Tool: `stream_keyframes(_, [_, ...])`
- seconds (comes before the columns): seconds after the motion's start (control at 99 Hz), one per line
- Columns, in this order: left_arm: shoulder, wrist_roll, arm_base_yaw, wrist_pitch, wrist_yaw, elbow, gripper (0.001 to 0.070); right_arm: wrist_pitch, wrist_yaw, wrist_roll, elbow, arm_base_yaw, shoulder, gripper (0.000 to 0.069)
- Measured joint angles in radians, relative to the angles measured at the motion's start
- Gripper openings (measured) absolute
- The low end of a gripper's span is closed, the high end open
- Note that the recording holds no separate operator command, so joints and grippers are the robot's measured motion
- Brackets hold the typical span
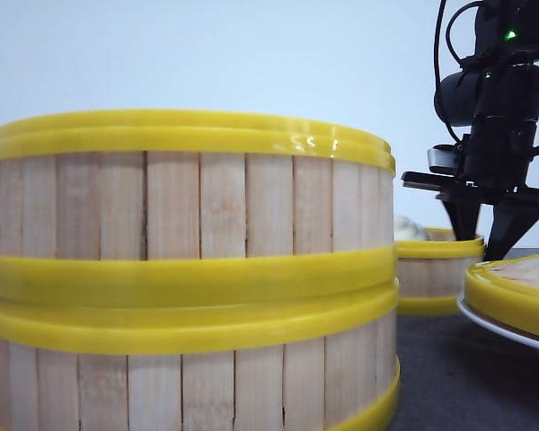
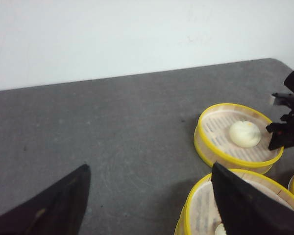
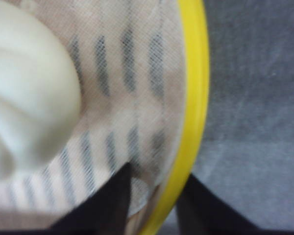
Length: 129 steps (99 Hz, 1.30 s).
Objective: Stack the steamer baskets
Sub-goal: 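Lower the right gripper and grasp the rim of the one-bun basket, then lift the one-bun basket with the right gripper onto the stack top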
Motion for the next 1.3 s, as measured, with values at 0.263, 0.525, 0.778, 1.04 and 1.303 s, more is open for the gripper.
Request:
stream_keyframes(0.263, [0.000,0.017,0.000,-0.001,-0.005,0.000,0.0471,0.020,-0.001,-0.004,0.008,0.005,0.001,0.0020])
stream_keyframes(0.525, [0.000,0.039,0.000,-0.003,-0.026,0.000,0.0471,-0.080,0.001,-0.012,0.330,-0.045,0.016,0.0020])
stream_keyframes(0.778, [0.000,0.040,0.000,0.006,-0.026,0.000,0.0471,-0.345,0.002,-0.107,0.747,-0.001,0.013,0.0019])
stream_keyframes(1.04, [0.000,0.040,0.000,0.053,-0.026,0.000,0.0471,-0.461,-0.003,-0.212,0.846,0.134,0.005,0.0019])
stream_keyframes(1.303, [0.000,0.040,0.000,0.056,-0.026,0.000,0.0471,-0.462,-0.063,-0.215,0.728,0.283,-0.096,0.0019])
